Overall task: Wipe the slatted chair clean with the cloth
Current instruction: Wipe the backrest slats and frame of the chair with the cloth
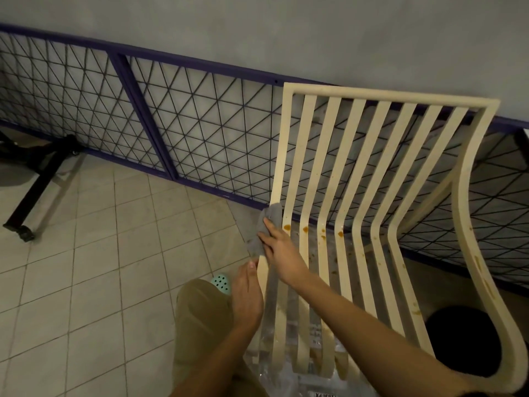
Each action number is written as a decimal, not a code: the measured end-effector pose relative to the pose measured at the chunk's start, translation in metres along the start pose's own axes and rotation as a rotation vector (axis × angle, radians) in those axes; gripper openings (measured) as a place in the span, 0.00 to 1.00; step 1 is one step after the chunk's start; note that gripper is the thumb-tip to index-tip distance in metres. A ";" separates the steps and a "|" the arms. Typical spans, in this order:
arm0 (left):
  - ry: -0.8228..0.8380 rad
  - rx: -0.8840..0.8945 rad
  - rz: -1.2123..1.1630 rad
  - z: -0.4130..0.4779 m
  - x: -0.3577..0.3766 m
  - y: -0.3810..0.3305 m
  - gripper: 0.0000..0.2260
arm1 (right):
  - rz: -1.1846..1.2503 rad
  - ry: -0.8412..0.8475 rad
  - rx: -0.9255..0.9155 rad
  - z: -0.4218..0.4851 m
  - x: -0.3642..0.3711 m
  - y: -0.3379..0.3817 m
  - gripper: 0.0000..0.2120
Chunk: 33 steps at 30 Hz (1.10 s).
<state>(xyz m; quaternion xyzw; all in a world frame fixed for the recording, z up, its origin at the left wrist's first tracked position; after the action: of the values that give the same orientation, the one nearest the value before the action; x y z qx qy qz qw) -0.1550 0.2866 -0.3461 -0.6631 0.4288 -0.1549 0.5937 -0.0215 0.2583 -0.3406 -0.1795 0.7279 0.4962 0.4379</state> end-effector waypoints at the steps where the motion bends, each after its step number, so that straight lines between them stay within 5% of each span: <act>1: -0.003 0.004 -0.022 0.000 0.000 -0.001 0.19 | 0.038 -0.019 -0.014 -0.014 0.008 0.004 0.17; 7: 0.023 0.036 -0.103 -0.006 -0.003 -0.016 0.12 | 0.399 -0.058 0.002 -0.086 0.038 0.041 0.22; 21: -0.024 -0.007 -0.096 -0.006 -0.003 -0.012 0.19 | 0.105 -0.005 -0.065 -0.016 -0.008 0.001 0.18; 27: -0.007 -0.014 -0.182 -0.009 -0.003 -0.020 0.12 | 0.212 -0.039 -0.051 -0.052 0.017 0.020 0.20; 33: -0.014 -0.044 -0.237 -0.004 -0.002 -0.008 0.17 | 0.401 -0.027 -0.068 -0.111 0.041 0.050 0.21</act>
<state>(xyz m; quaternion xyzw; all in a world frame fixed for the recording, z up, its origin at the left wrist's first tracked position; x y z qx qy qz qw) -0.1565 0.2850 -0.3369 -0.7232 0.3464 -0.2098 0.5595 -0.1295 0.1901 -0.3325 -0.0391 0.7259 0.6000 0.3338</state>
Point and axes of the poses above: each hand's wrist, its own z-axis towards the middle knuckle, its own x-axis out of the palm, y = z × x, the point moved 2 cm from there along z, towards the middle knuckle, and after that the axes turned 13 degrees about y, right-handed, at the moved point
